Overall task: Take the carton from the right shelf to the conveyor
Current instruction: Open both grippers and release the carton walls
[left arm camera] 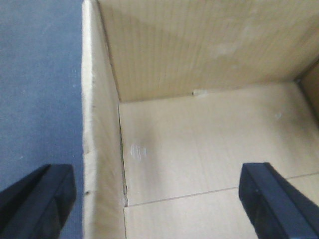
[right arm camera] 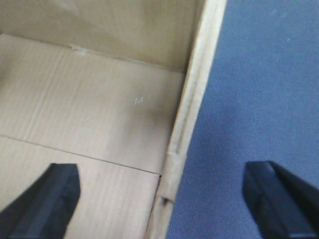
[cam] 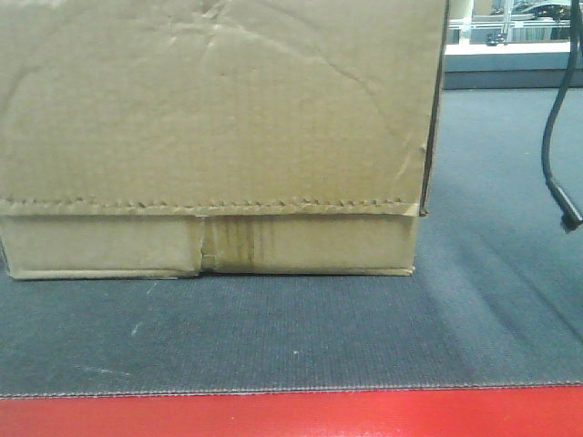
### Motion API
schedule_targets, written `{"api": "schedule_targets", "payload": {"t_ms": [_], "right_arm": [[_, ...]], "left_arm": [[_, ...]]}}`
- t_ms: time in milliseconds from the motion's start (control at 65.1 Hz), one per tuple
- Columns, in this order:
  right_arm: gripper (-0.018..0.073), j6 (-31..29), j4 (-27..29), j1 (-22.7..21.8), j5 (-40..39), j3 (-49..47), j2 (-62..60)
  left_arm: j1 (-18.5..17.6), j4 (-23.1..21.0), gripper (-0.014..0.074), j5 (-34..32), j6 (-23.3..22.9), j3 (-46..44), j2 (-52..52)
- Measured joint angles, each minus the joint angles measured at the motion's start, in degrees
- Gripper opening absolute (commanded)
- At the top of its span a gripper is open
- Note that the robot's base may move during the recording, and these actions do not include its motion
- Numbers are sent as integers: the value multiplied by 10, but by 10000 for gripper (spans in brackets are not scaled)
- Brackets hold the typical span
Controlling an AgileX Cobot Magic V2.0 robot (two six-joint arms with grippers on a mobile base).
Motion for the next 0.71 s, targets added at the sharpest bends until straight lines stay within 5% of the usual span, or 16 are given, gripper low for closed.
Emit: {"api": "schedule_targets", "payload": {"t_ms": [184,307,430,491,537,630,706], "right_arm": [[554,0,-2,0,-2,0,-18],[433,0,-2,0,-3,0,-45],[155,0,-3,0,-2,0,-80],[19,0,-3,0,2,0,-96],[-92,0,-3,-2,6,-1,-114],[-68,0,-3,-13,19,-2,-134],[-67,0,-4,-27,34,-2,-145]], "left_arm": [[0,0,528,0,0,0,-16],[0,0,512,0,0,0,-48],[5,0,348,13,0,0,-89],[15,0,176,23,1,-1,-112],[28,4,-38,40,5,-1,-131],[54,6,41,64,31,-1,-157],[81,6,12,87,56,-1,-172]]}}
